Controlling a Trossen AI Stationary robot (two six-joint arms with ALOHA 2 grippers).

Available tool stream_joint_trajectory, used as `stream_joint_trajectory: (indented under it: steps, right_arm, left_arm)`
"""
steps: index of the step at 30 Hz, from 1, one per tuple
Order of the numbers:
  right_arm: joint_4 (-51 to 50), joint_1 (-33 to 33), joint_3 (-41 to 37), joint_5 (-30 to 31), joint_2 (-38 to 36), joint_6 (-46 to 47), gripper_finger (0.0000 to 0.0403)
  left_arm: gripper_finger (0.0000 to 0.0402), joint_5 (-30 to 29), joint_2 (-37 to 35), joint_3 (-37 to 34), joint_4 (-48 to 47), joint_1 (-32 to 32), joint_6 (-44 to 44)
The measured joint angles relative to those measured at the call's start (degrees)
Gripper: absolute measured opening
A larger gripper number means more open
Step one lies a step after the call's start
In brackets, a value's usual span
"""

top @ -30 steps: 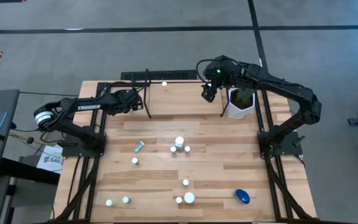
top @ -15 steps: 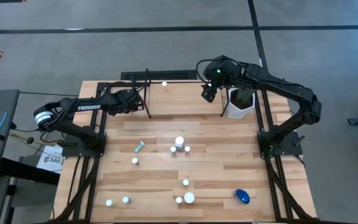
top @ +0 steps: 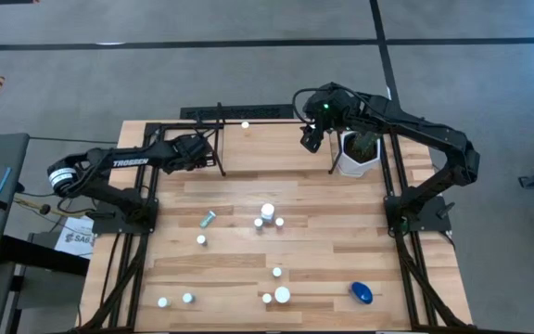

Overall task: Pick and place medicine bottles onto shelf by color
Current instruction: Put the pink pill bottle on the shelf

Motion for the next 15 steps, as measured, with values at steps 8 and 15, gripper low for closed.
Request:
stream_joint_trajectory:
  steps: [8, 15]
  right_arm:
    - [-0.02, 0.0, 0.0, 0.0, 0.0, 0.0, 0.027]
    - [0.0, 0.0, 0.0, 0.0, 0.0, 0.01, 0.027]
  left_arm:
    - [0.0105, -1.04, -7.45, 3.7, -7.69, -1.74, 2.44]
    - [0.0105, -8.23, -9.66, 13.16, -17.62, -4.85, 5.44]
